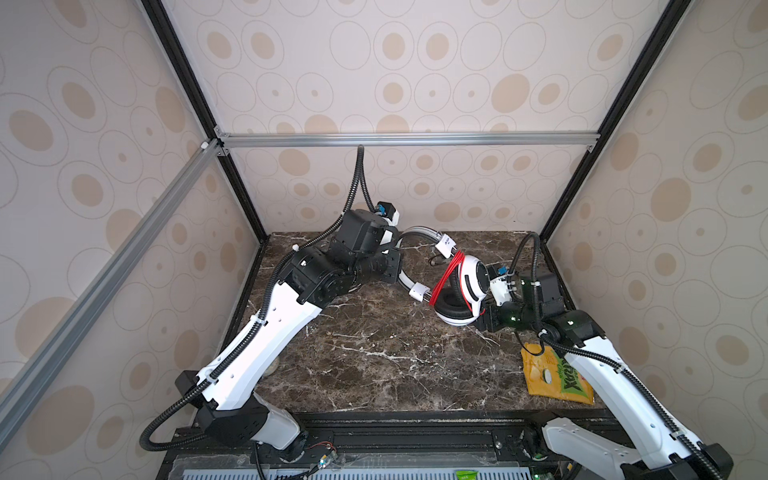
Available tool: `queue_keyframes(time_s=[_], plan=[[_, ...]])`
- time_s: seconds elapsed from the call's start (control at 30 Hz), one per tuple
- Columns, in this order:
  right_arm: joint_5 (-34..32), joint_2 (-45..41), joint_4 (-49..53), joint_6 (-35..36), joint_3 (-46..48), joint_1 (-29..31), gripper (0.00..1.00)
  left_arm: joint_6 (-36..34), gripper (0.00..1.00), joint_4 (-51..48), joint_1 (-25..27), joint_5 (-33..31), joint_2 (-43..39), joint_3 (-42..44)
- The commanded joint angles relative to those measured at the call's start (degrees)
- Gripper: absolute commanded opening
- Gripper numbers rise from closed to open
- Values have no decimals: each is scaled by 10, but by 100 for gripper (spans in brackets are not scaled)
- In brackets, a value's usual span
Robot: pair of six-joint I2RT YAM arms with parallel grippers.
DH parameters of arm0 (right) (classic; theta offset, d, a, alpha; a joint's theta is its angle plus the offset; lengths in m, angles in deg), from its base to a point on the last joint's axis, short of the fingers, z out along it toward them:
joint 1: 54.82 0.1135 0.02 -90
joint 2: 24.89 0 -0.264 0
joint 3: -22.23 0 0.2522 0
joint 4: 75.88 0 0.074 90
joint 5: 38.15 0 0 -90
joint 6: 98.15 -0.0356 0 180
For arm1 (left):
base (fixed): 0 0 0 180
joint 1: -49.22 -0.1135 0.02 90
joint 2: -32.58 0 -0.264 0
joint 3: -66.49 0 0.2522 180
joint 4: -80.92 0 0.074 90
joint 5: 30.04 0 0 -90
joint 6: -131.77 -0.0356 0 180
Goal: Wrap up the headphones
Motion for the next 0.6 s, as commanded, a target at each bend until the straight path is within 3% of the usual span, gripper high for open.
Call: queue_keyframes(time_s=[0.0,0.47,0.57], plan=[[17,-7,-16,-13,4,-4,64,51,0,13,-3,12,2,-38],[-21,-17,-21,-31,27,-4,63,128,0,10,-6,12,9,-62],[-6,-29,-53,-34,43,-4,63,161,0,4,-6,-11,6,-65]])
